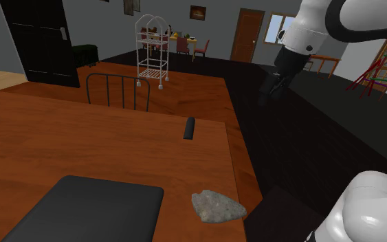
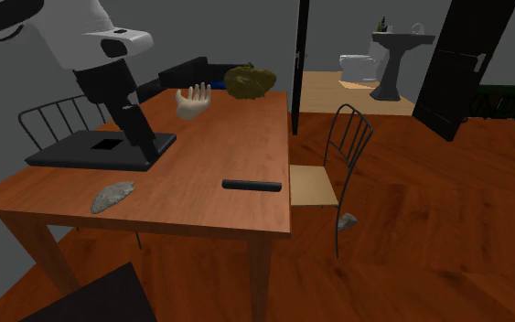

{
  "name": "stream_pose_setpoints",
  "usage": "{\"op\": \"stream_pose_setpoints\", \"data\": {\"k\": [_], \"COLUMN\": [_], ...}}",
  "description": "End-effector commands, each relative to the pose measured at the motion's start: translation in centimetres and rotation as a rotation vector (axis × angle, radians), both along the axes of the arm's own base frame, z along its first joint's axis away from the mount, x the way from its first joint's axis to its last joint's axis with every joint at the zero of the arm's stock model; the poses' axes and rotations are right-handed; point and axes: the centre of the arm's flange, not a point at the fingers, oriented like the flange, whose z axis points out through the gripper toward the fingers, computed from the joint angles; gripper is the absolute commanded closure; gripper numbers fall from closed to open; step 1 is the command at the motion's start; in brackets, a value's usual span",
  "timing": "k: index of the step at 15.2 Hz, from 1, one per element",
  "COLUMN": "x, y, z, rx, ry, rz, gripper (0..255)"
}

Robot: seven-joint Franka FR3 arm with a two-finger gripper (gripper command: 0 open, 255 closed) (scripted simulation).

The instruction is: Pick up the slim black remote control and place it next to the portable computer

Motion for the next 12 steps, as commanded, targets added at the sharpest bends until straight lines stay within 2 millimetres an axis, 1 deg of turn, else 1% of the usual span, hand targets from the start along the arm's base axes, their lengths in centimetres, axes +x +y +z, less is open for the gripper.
{"op": "stream_pose_setpoints", "data": {"k": [1, 7, 12], "x": [0.0, 5.9, 11.2], "y": [0.0, 3.5, 5.5], "z": [0.0, -4.5, -8.1], "rx": [0.0, 0.001, 0.001], "ry": [0.0, -0.009, -0.016], "rz": [0.0, -0.176, -0.322], "gripper": [0, 0, 0]}}
